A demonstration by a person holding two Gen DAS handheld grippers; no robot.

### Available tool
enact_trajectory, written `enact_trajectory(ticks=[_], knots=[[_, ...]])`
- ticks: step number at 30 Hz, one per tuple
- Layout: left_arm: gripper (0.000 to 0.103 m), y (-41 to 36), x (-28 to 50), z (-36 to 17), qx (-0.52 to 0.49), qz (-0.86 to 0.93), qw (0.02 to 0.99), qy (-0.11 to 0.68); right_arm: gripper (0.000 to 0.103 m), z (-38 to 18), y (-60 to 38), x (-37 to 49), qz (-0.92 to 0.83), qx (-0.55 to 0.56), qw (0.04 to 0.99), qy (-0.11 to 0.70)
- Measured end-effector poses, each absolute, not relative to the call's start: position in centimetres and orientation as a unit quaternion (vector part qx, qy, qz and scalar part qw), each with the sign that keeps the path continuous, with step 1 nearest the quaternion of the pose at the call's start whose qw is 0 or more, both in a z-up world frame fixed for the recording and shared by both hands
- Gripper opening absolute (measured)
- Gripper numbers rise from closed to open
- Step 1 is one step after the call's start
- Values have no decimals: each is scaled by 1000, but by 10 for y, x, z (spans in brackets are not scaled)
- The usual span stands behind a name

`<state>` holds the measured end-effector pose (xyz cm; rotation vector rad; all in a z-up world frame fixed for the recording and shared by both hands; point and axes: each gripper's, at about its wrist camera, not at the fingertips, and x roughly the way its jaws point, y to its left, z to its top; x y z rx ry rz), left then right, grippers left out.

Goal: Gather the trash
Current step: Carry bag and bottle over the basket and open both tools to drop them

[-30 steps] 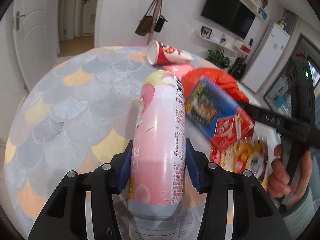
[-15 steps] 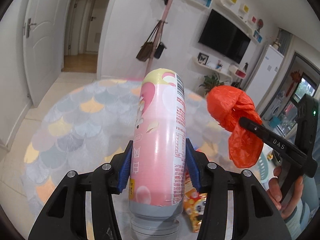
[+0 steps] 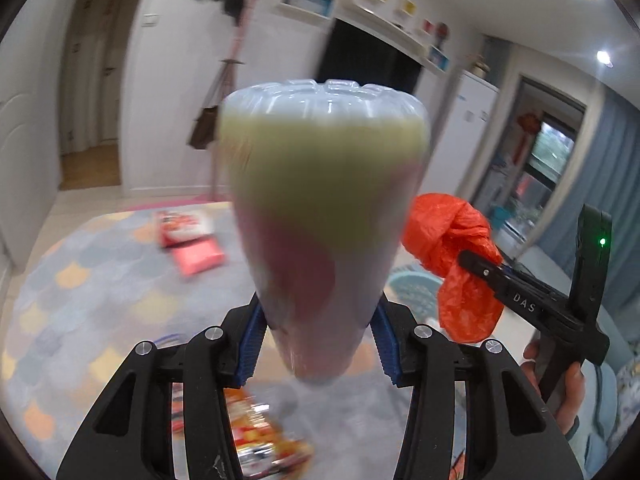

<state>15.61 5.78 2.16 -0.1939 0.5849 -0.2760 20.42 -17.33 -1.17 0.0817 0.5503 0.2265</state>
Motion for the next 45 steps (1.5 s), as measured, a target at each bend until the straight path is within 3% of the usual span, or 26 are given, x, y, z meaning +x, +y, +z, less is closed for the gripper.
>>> enact_trajectory(ticks=[15, 26, 32, 34, 45], knots=[[46, -116, 238, -12, -43, -264, 903, 338, 23, -50, -308, 212, -18, 121, 948, 293], [46, -174, 296, -75, -27, -287, 864, 413, 24, -137, -360, 250, -92, 191, 909, 358], [47, -180, 320, -91, -32, -273, 856, 438, 31, -151, -367, 261, -94, 195, 899, 380], [53, -180, 319, -91, -33, -269, 857, 439, 52, -154, -369, 260, -97, 191, 897, 388], [61, -157, 291, -77, -55, -269, 866, 418, 53, -134, -353, 245, -69, 184, 907, 372]])
